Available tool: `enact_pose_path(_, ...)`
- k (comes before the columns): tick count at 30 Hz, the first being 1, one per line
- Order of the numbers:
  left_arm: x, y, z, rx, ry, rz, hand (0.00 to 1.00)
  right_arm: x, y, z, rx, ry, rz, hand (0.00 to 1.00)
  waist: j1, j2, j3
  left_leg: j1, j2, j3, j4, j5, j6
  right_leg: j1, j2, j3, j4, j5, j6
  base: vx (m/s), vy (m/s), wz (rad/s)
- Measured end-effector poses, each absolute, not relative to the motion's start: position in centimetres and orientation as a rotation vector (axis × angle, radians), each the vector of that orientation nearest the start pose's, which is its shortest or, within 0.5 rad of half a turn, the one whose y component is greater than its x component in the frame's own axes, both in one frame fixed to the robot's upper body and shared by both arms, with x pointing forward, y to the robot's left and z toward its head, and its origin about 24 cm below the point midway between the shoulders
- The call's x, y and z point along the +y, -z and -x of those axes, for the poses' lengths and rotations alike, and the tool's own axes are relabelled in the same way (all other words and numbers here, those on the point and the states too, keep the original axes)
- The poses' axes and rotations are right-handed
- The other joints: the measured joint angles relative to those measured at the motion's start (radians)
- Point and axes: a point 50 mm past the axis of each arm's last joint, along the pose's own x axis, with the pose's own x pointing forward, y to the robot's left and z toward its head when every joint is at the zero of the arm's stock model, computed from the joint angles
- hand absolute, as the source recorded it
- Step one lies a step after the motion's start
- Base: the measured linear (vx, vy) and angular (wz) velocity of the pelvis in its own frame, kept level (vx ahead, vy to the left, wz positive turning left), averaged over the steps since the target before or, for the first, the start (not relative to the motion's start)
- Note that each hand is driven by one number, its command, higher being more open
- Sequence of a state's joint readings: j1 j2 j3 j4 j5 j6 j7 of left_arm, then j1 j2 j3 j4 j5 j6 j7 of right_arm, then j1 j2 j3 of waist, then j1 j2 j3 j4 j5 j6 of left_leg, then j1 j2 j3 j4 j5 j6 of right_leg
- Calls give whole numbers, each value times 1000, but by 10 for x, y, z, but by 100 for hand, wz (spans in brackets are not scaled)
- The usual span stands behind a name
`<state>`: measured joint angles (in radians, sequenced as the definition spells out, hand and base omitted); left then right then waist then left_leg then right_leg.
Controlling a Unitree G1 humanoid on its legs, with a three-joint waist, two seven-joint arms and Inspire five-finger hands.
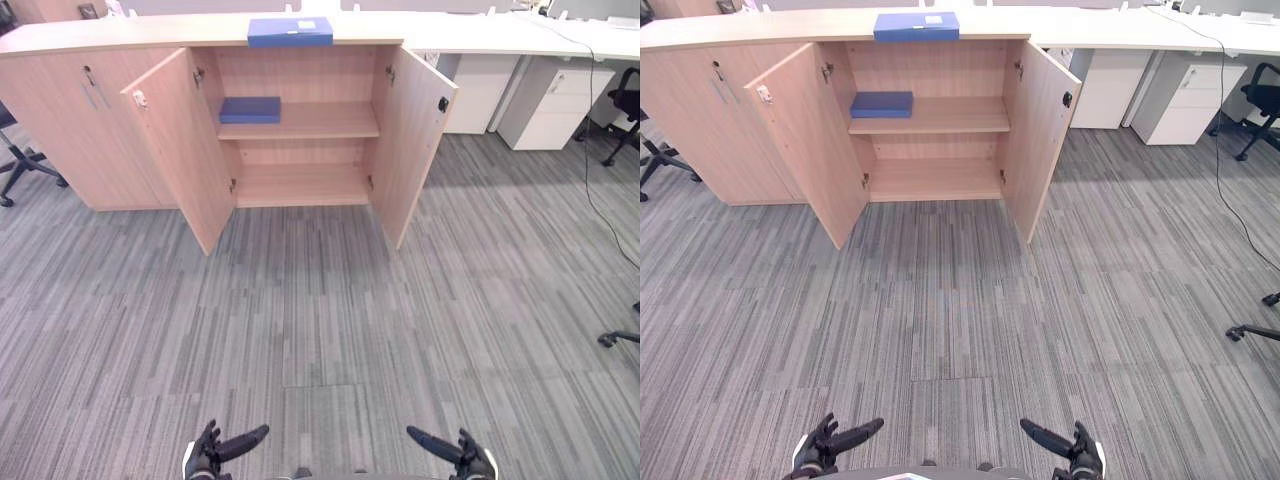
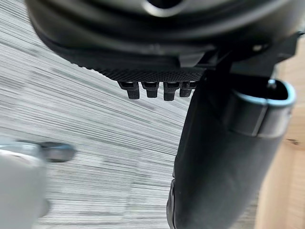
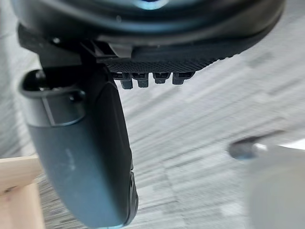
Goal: Walk over to the cabinet, pick up the folder, carry it to the office cabinet, place the folder inside the office cabinet, then close the office cabinet door
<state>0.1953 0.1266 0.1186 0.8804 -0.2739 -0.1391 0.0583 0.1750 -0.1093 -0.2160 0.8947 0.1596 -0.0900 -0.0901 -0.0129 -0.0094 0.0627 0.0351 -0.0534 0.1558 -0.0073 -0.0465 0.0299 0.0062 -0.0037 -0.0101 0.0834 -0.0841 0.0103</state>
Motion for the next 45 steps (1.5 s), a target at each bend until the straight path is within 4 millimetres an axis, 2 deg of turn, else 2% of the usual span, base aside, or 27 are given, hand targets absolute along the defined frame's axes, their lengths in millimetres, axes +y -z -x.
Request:
enact_pose_path(2,230,139,-99,854,-425,137,100,-239,139,-101,898,459,-48,100,-4,-1,15,17,0,2,-15,-1,-1,18,1,0,-19,2,1,84,13,-2)
enact_pose_path(9,236,131,-108,792,-427,132,100,-240,133,-117,851,417,-1,100,-6,-1,38,22,0,4,-29,-6,-10,28,1,-3,-41,3,3,85,12,0)
enact_pose_path(13,236,123,-118,743,-395,109,100,-241,122,-134,773,401,10,100,-5,0,62,8,0,15,-17,-19,-27,17,-1,2,-42,3,3,36,9,-5)
enact_pose_path(17,234,116,-128,692,-371,95,100,-242,111,-155,704,386,18,100,-4,5,88,-62,7,38,83,-75,-27,-14,-4,18,-38,3,4,29,17,-14)
enact_pose_path(19,231,111,-133,660,-354,94,100,-242,102,-169,654,360,42,100,-1,19,96,-114,19,51,165,-135,-19,-42,0,32,-15,-13,16,43,44,-17)
enact_pose_path(20,230,109,-134,650,-351,95,100,-242,100,-172,642,354,50,100,-1,24,99,-126,22,52,184,-154,-10,-58,1,33,14,-31,19,48,48,-14)
enact_pose_path(22,227,103,-140,614,-324,87,100,-243,95,-175,617,351,55,100,-3,27,103,-147,12,59,254,-214,23,-146,-16,29,226,-145,47,66,48,-6)
enact_pose_path(23,226,103,-141,611,-318,85,100,-243,95,-176,616,351,55,100,-2,28,104,-141,8,58,260,-226,30,-167,-22,22,284,-163,55,121,62,-3)
enact_pose_path(24,224,102,-143,610,-303,79,100,-242,95,-176,615,347,57,100,-3,36,109,-119,3,52,261,-241,33,-229,-34,-6,438,-178,64,190,72,4)
enact_pose_path(26,223,100,-146,601,-274,53,100,-237,97,-174,622,325,65,100,-9,36,121,-66,-4,39,257,-265,54,-320,-62,-76,640,-221,43,298,64,10)
enact_pose_path(29,224,92,-157,558,-252,31,100,-231,90,-181,584,293,75,100,-25,47,142,18,3,-1,219,-298,49,-435,-68,-137,638,-257,30,403,7,29)
enact_pose_path(30,224,90,-161,547,-253,30,100,-231,88,-183,573,291,76,100,-33,52,146,32,10,-16,206,-299,46,-465,-66,-146,629,-256,29,517,-77,71)
enact_pose_path(31,222,84,-174,512,-251,35,100,-233,84,-187,552,288,86,100,-47,74,162,71,42,-48,174,-304,37,-531,-54,-175,585,-237,21,579,-125,80)
enact_pose_path(32,221,79,-185,480,-247,34,100,-234,82,-190,544,275,102,100,-53,88,175,107,74,-64,156,-306,16,-569,-39,-192,457,-153,14,601,-139,79)
enact_pose_path(33,222,77,-188,466,-248,28,100,-233,82,-191,543,269,105,100,-55,81,175,123,78,-71,156,-312,-17,-569,-36,-186,370,-77,14,673,-157,76)
enact_pose_path(34,223,76,-190,460,-250,22,100,-233,83,-187,549,267,111,100,-61,70,172,170,90,-85,164,-335,-63,-557,-44,-182,325,143,-29,737,-189,48)
enact_pose_path(35,218,75,-194,449,-247,33,100,-236,80,-192,538,270,121,100,-57,100,183,177,133,-78,218,-330,-100,-565,-30,-217,428,72,-61,748,-200,41)
enact_pose_path(36,217,73,-197,443,-239,29,100,-234,78,-195,528,270,118,100,-60,95,184,153,136,-75,274,-305,-144,-563,-38,-218,449,34,-64,723,-227,26)
enact_pose_path(37,212,73,-200,439,-222,37,100,-235,76,-196,516,265,125,100,-61,88,187,83,142,-63,451,-219,-172,-518,-45,-221,455,-26,-66,851,-279,29)
enact_pose_path(38,207,76,-197,451,-224,60,100,-233,77,-195,522,256,136,100,-57,89,194,-7,172,-60,712,-77,-172,-425,-30,-219,406,-55,-73,852,-279,17)
enact_pose_path(39,205,78,-194,456,-224,67,100,-231,78,-195,527,247,139,100,-54,88,201,-47,198,-56,836,-75,-163,-361,-14,-218,369,-58,-77,843,-244,-7)
enact_pose_path(40,206,79,-191,463,-222,67,100,-224,80,-195,530,232,126,100,-44,76,218,-118,239,-27,1034,-118,-127,-236,11,-207,292,-60,-82,528,-126,-12)
enact_pose_path(41,206,80,-190,465,-220,67,100,-220,81,-195,528,231,115,100,-37,62,224,-155,253,-4,1094,-137,-113,-179,15,-201,256,-63,-86,625,-124,-19)
enact_pose_path(42,205,80,-190,463,-216,72,100,-216,81,-197,519,232,101,100,-19,37,233,-234,267,46,1128,-168,-75,-84,15,-180,181,-64,-87,587,-83,-29)
enact_pose_path(43,203,79,-190,456,-208,74,100,-215,78,-199,500,232,101,100,0,25,232,-326,268,95,1082,-193,-54,-16,16,-151,105,-64,-87,572,-59,-31)
enact_pose_path(44,203,79,-190,456,-207,74,100,-215,77,-200,496,231,101,100,2,24,232,-341,267,101,1065,-196,-50,-6,16,-146,93,-64,-87,555,-1,-61)
enact_pose_path(45,205,78,-191,453,-210,72,100,-217,73,-209,477,232,103,100,26,20,234,-450,228,98,850,-197,-48,49,9,-98,27,-74,-75,548,55,-71)
